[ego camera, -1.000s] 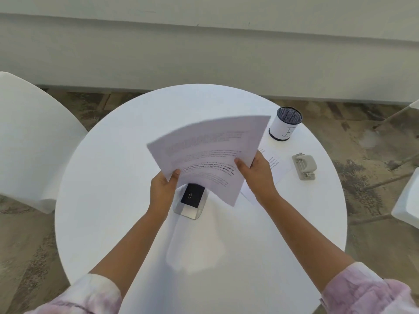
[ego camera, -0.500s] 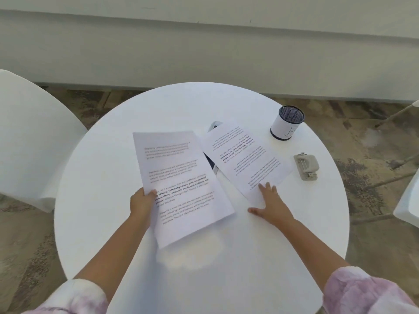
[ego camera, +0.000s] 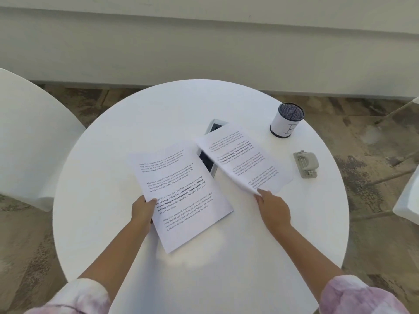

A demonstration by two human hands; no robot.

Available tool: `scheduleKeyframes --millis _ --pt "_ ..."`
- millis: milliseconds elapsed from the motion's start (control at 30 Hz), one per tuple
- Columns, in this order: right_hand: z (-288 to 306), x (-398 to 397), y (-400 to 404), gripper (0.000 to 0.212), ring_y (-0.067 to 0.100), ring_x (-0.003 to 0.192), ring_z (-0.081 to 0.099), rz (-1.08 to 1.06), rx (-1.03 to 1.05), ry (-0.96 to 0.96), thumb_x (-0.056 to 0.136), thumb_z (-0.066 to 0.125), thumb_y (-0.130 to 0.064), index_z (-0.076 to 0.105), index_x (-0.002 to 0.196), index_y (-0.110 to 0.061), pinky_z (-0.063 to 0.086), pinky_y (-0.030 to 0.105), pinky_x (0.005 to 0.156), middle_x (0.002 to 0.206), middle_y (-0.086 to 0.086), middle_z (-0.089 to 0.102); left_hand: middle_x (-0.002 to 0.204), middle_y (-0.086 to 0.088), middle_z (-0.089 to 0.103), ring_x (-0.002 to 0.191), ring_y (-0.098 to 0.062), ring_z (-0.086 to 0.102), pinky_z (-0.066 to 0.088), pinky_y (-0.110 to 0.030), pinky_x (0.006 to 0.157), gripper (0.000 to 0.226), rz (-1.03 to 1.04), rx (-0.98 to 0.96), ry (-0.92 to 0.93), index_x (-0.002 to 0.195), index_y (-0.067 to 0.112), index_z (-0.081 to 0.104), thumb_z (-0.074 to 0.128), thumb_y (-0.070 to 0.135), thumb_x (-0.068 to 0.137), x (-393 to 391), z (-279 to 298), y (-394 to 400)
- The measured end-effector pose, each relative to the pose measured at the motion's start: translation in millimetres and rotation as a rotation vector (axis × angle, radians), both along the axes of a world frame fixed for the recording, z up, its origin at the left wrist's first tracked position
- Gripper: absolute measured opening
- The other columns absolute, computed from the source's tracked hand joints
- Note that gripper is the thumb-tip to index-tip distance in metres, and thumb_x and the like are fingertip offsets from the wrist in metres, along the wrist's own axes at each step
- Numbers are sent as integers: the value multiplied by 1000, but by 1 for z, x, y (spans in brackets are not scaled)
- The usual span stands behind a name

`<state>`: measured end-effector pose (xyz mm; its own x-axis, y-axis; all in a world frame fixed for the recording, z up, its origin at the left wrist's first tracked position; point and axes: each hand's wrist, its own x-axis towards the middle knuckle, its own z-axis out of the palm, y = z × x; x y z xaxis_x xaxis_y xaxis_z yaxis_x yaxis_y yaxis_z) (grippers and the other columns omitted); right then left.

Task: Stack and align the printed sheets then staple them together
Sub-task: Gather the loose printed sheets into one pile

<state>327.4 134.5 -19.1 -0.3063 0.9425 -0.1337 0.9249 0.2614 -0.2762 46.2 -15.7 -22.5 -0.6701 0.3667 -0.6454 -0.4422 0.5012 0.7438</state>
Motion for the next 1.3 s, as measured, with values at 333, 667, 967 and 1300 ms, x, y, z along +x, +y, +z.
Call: scheduleKeyframes --millis 333,667,967,1300 --pt "16 -38 -18 30 27 88 65 272 48 210 97 41 -29 56 123 -22 46 32 70 98 4 71 122 -14 59 98 -31 58 48 -42 85 29 -2 80 -36 120 11 50 45 6 92 7 5 3" --pt "8 -80 -63 33 29 96 62 683 -14 6 95 40 -36 49 125 -27 48 38 73 109 5 63 95 -5 68 89 -27 65 52 -43 85 37 78 136 -143 91 24 61 43 57 89 11 5 10" --pt "9 -72 -57 50 13 132 42 650 -530 120 87 50 -53 45 133 -34 29 25 107 142 -7 48 117 -11 63 95 -29 61 48 -38 80 33 -88 186 -133 121 15 55 58 11 88 10 -2 4" --pt "25 -62 -7 55 26 133 42 -106 -441 629 96 44 -17 21 146 -17 33 35 109 146 6 40 112 -7 68 95 -19 66 53 -31 73 32 -355 345 -105 120 13 59 58 16 88 1 21 8"
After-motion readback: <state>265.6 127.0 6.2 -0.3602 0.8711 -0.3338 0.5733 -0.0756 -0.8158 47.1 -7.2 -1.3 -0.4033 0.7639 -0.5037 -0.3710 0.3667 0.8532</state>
